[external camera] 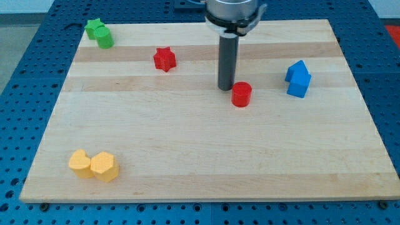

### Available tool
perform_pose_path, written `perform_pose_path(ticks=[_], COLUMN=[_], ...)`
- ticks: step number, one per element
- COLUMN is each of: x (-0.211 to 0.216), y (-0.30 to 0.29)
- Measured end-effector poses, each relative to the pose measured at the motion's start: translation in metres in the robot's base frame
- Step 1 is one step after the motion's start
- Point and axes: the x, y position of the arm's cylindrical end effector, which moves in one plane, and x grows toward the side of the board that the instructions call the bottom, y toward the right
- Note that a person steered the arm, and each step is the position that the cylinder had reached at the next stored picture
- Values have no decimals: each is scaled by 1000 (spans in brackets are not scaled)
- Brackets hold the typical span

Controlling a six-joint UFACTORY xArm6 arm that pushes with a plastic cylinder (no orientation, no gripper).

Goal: Slide the red circle to the bottom left of the blue cube

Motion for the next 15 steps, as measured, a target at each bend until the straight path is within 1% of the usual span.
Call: perform_pose_path(ticks=[2,3,5,6,7,8,9,10,12,13,15], x=[8,14,23,28,42,73,81,80,79,80,52], y=[-28,-14,69,76,28,7,30,63,87,91,91])
